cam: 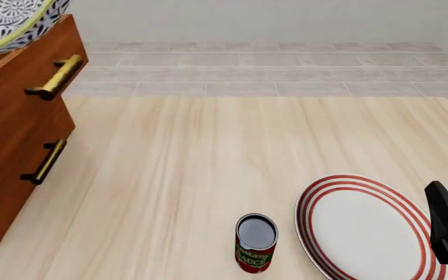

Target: Put the bowl on top of the cabinet.

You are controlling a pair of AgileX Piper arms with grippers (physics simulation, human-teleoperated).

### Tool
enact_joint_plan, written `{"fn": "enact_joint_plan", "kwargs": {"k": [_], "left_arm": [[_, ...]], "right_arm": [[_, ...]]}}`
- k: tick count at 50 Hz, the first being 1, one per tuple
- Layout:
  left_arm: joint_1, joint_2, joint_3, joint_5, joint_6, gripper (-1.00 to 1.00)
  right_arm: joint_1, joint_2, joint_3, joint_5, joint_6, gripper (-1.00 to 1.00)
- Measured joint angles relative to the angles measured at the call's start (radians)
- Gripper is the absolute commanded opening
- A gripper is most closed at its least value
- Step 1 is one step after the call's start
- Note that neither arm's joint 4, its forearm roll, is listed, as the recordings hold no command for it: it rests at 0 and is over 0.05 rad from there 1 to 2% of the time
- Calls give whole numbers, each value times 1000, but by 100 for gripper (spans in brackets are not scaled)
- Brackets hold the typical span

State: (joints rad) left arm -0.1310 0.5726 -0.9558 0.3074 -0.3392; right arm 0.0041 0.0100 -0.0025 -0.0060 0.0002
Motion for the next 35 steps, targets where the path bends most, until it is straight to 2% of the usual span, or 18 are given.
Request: {"fn": "enact_joint_plan", "kwargs": {"k": [13, 35], "left_arm": [[114, 23, -2, -33, -71, -100], [344, 139, -13, -127, -219, -100]], "right_arm": [[2, 3, 0, -3, 0, 100], [4, 3, 0, -3, 0, 100]]}}
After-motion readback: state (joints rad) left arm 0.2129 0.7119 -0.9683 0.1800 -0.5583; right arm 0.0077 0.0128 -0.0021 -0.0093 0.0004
